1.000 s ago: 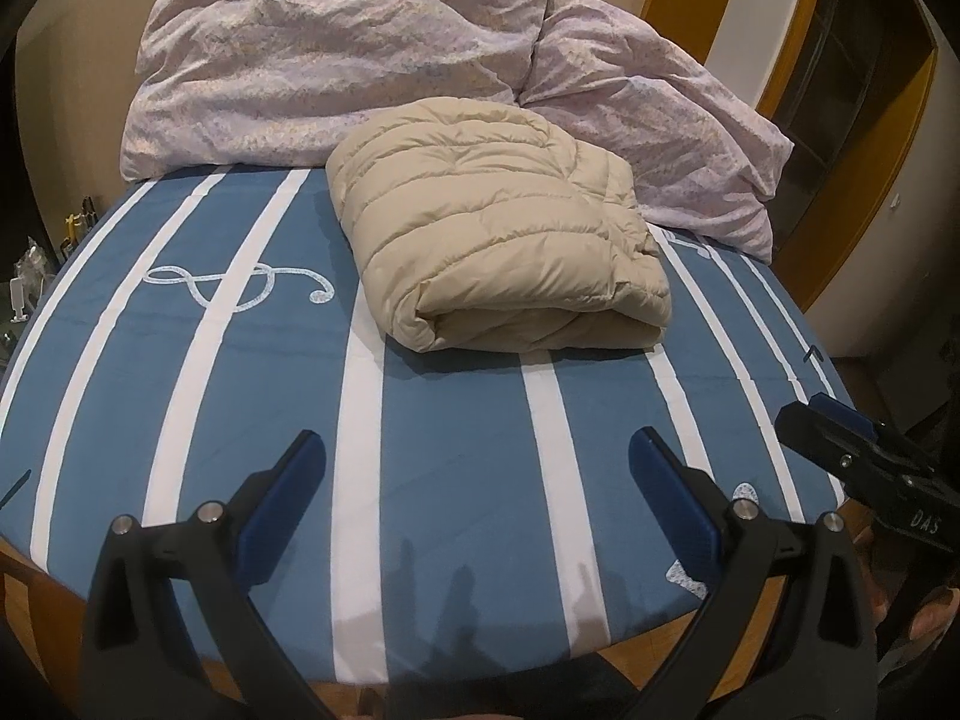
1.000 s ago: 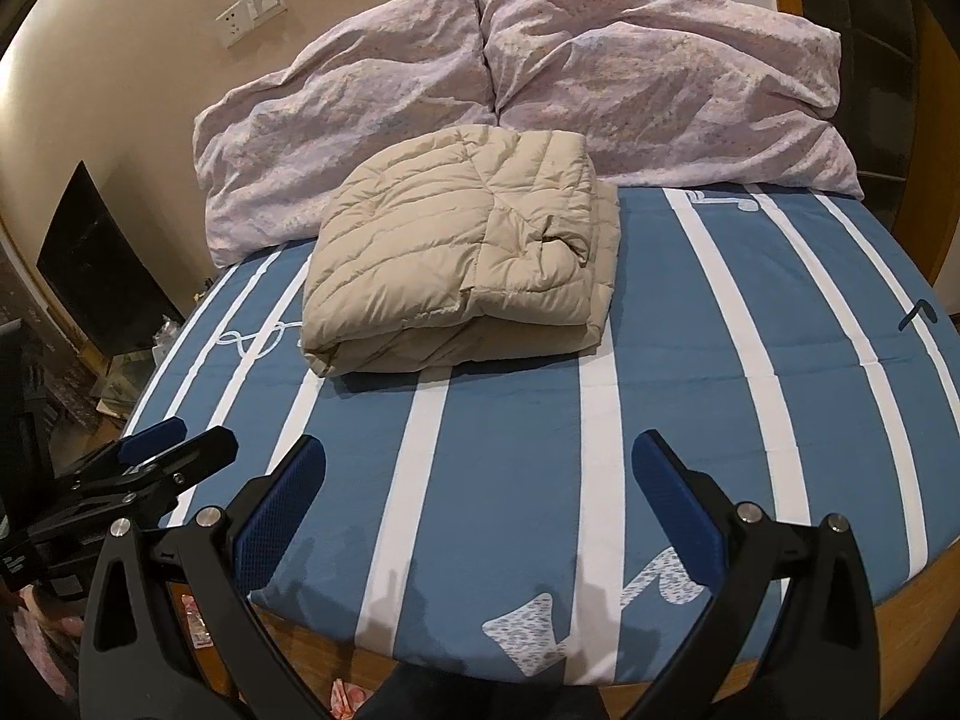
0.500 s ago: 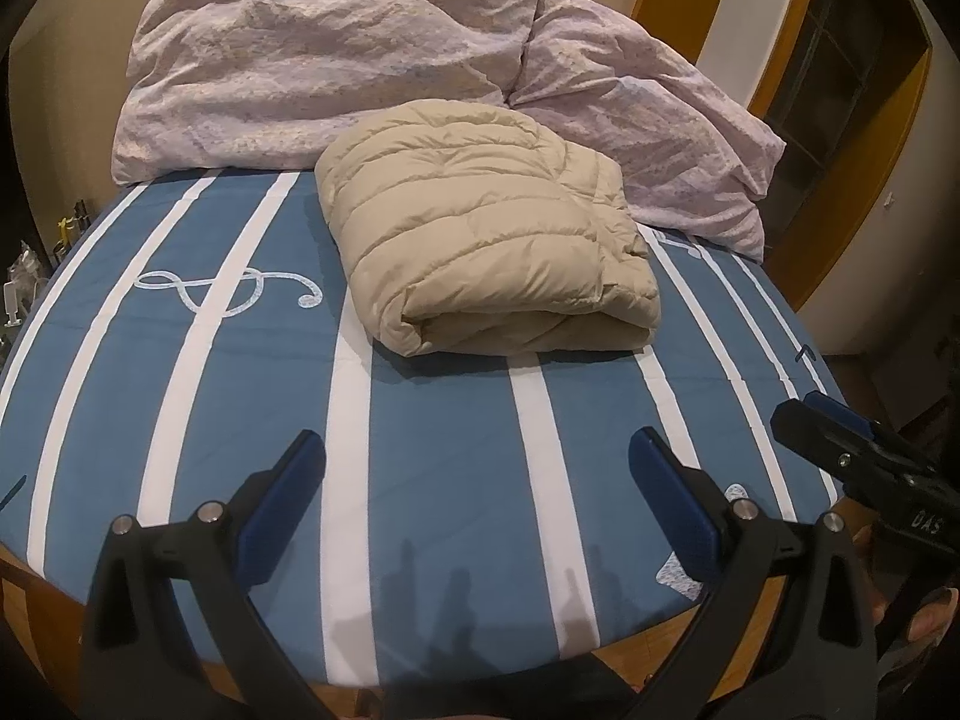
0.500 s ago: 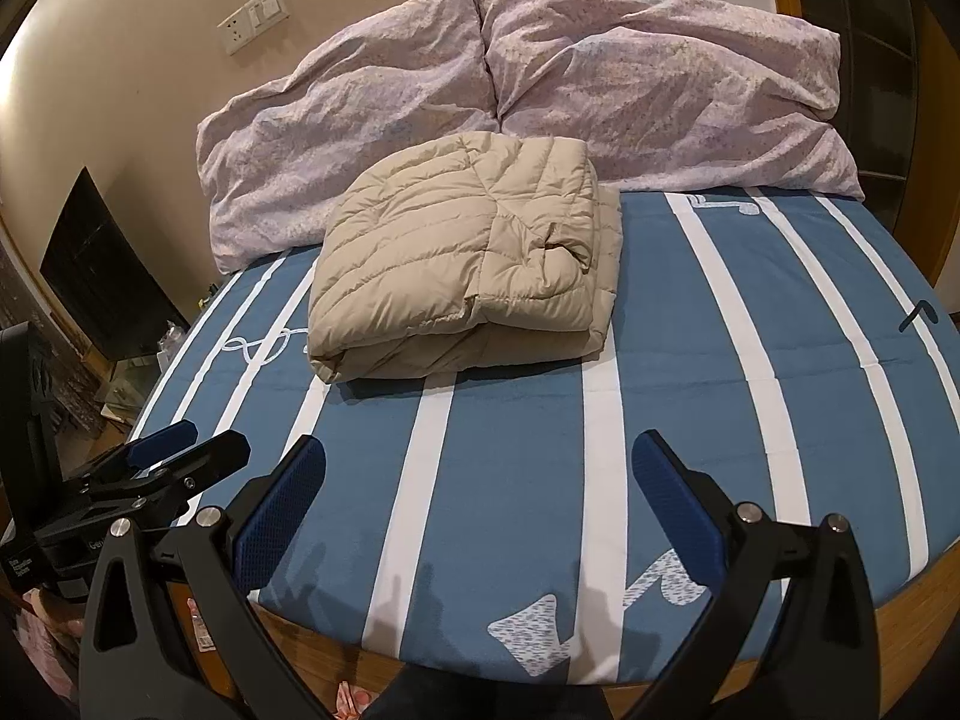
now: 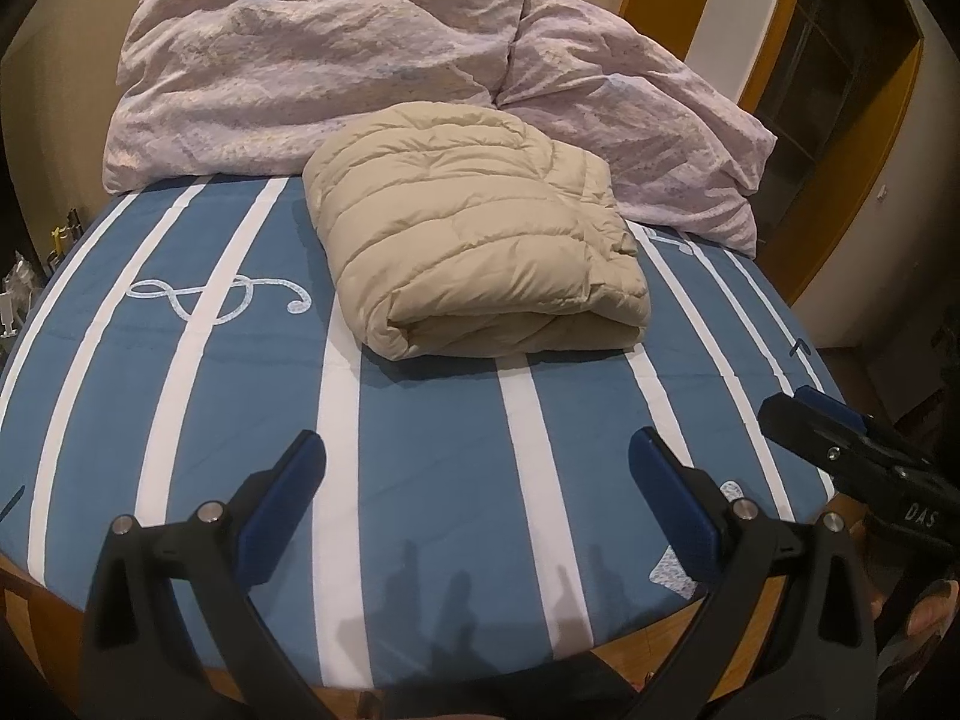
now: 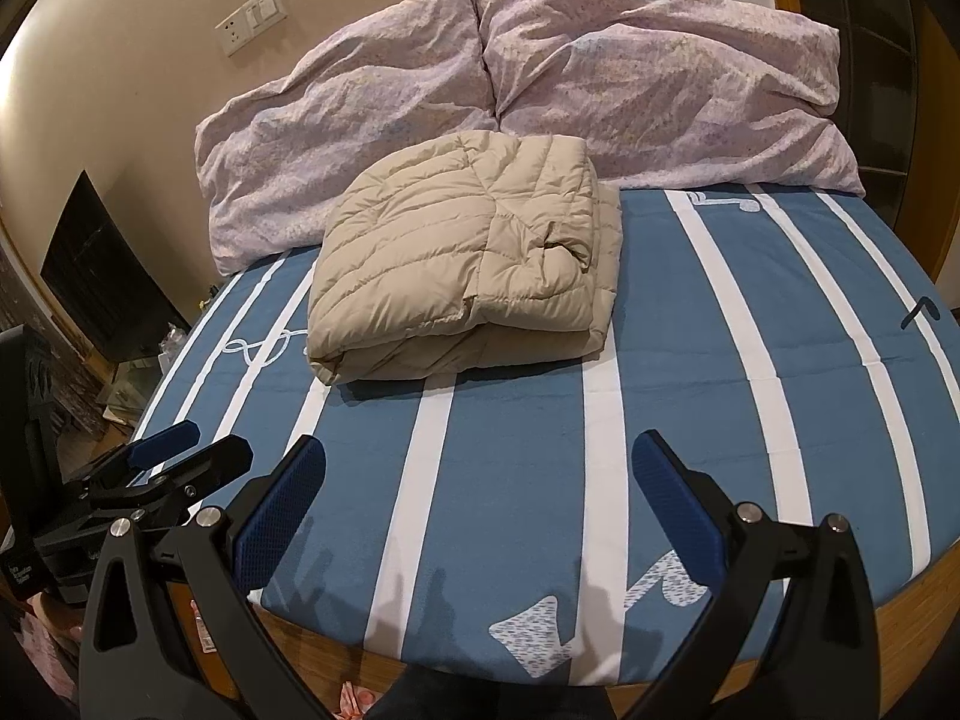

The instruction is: Fold large clothes

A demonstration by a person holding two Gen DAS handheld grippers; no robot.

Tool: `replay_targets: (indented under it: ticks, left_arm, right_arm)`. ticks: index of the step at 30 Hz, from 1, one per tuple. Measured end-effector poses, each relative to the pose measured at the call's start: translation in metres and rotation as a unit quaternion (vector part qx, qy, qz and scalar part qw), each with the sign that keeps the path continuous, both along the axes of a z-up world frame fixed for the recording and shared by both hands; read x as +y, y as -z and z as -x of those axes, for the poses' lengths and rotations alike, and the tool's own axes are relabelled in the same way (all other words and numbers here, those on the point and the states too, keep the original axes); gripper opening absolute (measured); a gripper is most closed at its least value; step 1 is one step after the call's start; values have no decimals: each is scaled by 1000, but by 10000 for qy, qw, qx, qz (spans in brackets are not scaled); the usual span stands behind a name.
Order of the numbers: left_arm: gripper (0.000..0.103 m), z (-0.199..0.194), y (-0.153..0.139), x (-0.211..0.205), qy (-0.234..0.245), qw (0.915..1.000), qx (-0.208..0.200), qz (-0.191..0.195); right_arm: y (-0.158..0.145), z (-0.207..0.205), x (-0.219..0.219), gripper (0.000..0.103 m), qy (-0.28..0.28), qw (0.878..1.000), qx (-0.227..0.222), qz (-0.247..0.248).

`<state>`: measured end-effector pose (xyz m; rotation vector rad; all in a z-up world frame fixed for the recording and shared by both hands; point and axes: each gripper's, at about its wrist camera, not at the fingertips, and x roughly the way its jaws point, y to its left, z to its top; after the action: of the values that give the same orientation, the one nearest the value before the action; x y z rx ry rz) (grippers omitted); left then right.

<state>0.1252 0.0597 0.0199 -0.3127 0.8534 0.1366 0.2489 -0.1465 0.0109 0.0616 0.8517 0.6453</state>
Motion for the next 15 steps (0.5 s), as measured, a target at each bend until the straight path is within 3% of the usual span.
replay_targets:
  ticks: [15]
  left_arm:
    - [101,-1,-1,-1,-14,10000,4,3]
  right_arm:
    - [5,0,6,102,-20,9999,99,4]
